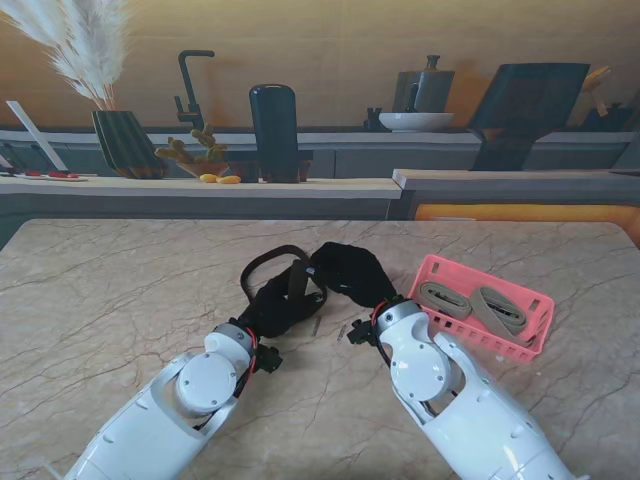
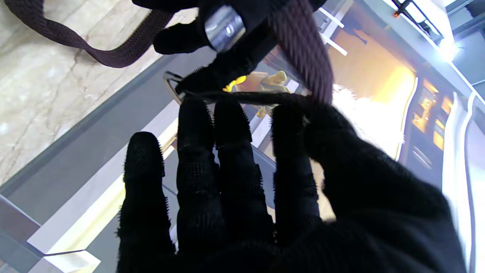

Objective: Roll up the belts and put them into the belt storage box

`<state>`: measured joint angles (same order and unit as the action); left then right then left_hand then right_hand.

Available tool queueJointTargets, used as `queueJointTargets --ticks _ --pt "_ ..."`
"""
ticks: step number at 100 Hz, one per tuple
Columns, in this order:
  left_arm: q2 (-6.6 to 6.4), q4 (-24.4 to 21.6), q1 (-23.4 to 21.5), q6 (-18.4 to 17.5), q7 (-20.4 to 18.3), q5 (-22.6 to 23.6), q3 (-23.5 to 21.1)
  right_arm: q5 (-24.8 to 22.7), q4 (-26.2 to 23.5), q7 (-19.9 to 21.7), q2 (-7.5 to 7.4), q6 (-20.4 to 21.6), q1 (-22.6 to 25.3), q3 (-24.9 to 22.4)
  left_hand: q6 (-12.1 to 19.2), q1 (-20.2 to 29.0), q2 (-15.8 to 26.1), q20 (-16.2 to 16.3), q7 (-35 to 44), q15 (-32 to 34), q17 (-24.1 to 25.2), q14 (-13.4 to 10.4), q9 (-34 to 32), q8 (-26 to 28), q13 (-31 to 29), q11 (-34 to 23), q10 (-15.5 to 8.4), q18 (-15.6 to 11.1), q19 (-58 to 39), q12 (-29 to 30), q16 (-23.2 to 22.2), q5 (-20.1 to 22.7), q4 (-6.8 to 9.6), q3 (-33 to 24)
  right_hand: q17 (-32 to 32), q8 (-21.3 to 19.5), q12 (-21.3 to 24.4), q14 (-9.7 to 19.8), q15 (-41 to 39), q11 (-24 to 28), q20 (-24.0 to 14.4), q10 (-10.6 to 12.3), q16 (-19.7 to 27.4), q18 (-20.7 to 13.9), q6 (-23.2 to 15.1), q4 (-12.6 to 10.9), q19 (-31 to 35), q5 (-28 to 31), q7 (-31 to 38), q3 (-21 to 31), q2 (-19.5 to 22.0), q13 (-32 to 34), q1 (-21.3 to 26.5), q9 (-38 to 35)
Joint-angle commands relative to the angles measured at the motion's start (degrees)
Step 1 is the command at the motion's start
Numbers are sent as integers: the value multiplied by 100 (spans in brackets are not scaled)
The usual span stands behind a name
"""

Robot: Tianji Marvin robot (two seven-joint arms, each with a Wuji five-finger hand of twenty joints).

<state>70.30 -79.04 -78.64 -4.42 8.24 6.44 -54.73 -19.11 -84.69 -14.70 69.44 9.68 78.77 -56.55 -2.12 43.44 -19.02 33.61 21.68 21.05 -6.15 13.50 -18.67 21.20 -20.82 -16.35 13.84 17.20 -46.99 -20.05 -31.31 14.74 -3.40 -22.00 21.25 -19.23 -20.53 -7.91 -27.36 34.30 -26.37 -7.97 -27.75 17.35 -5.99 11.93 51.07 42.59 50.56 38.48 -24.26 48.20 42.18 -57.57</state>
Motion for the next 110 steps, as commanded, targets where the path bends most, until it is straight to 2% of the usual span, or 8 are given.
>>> queueJointTargets --ticks 1,19,27,34,49,55,72,110 --pt "-4 -61 -88 104 -8 20 -16 -71 -95 -59 13 116 27 7 -851 -201 -249 -102 -485 -101 63 70 190 -273 156 172 106 140 105 182 109 -140 102 -3 -114 -276 -12 378 114 -96 9 162 73 -180 -1646 10 -145 152 590 37 275 -255 -8 83" --pt "-21 -305 -217 419 -28 2 -110 -625 35 -482 21 411 2 37 -905 -30 -37 -121 -549 -29 92 188 184 -413 154 134 193 220 40 305 133 -71 85 67 -89 -310 -108 381 -62 54 -127 270 6 -153 -1491 14 -231 158 666 190 214 -282 36 48" --pt "28 -334 -238 523 145 -3 -118 -807 35 -536 0 404 6 35 -704 1293 992 473 545 1367 -935 234 -1567 276 -1369 -725 -1 128 -1544 -195 -619 1028 111 759 -100 -268 -115 323 -129 78 -190 243 -4 -119 -1349 22 -235 184 671 278 175 -318 40 53" --pt "60 -358 -248 574 178 -156 -134 -937 62 -578 -15 417 -4 40 -370 2976 1424 439 1635 2533 -1518 329 -2718 834 -2231 -1428 -52 131 -2625 -664 -1106 1718 47 2177 -133 -189 -125 256 -199 103 -239 127 -20 -75 -1059 26 -215 181 664 332 157 -385 94 143" --pt "75 -335 -235 555 157 -284 -121 -1238 94 -589 -73 391 -14 47 -195 3033 1521 596 2477 3321 -1666 211 -2917 1214 -2470 -2226 -162 97 -3180 -1428 -1406 1611 71 2281 -277 79 -155 10 -304 195 -329 -307 -8 104 -201 109 -270 -163 442 872 -605 -714 -720 654" --pt "62 -274 -195 476 194 -91 -74 -1314 56 -441 -121 309 -12 60 -240 3051 1542 713 2714 3708 -1851 129 -2973 1335 -2664 -2598 -187 127 -3468 -1834 -1550 1523 69 2272 -364 -661 -205 -121 -278 161 -425 -511 -31 190 349 -237 -334 46 -768 1430 -833 -917 -1681 922" --pt "8 -171 -119 304 276 480 42 -1722 67 -223 -226 109 -119 229 -374 3052 1628 853 3027 4325 -2309 -27 -3136 1577 -3131 -3276 -314 178 -3949 -2525 -1745 1287 49 2224 -369 -1407 -420 -488 -680 340 -628 -894 -358 521 956 -644 -282 345 -1591 22 -379 -1011 -2627 958" --pt "-28 -11 -20 92 423 996 179 -2625 351 -467 -304 -221 -533 786 -520 3029 1619 894 3239 4871 -3175 30 -4017 1594 -4055 -3681 -630 387 -4666 -2757 -1596 1249 18 2338 -296 -2832 -936 -1103 -2651 1590 -797 -1214 -1349 698 412 -715 889 1647 295 -389 77 -422 -2770 -45"
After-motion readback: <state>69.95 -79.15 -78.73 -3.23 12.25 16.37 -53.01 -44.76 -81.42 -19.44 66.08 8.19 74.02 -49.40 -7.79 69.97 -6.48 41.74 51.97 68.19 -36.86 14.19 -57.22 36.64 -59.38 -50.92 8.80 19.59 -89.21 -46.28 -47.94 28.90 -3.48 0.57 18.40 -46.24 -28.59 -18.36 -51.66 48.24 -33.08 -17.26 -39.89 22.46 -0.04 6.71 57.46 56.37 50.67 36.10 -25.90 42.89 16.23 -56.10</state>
